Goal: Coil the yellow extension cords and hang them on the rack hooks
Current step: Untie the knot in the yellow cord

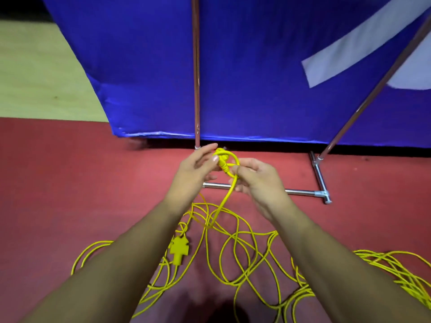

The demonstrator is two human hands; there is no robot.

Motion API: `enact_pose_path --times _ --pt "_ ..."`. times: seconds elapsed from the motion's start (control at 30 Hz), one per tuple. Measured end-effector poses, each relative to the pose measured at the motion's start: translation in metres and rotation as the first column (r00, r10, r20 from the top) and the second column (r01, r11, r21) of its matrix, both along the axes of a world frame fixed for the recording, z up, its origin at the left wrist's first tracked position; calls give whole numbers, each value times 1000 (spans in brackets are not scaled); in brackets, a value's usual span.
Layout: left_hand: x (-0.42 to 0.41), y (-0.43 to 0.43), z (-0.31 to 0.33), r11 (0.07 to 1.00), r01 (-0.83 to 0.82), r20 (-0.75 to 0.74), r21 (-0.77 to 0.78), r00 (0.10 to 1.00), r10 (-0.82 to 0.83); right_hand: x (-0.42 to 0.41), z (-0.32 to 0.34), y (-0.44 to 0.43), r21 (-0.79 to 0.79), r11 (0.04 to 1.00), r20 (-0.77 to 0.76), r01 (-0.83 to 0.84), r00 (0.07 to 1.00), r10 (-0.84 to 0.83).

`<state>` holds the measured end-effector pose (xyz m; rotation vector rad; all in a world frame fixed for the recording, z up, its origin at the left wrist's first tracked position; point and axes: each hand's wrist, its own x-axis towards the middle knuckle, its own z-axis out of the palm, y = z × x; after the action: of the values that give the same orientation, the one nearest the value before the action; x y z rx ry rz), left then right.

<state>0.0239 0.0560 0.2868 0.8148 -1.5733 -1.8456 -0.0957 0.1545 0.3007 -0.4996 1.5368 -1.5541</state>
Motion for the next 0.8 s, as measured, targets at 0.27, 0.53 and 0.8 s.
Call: enact_pose_path --times 0.27,0.53,0.8 --pt "52 94 109 972 -115 -81 -206 992 100 50 99 90 -121 986 -101 112 987 -124" --pt "84 136 118 926 -173 27 -336 981 193 81 102 129 -81 992 -164 102 980 -114" --pt "69 110 124 979 -64 23 -193 997 70 59 104 122 -100 995 -83 -6 997 -2"
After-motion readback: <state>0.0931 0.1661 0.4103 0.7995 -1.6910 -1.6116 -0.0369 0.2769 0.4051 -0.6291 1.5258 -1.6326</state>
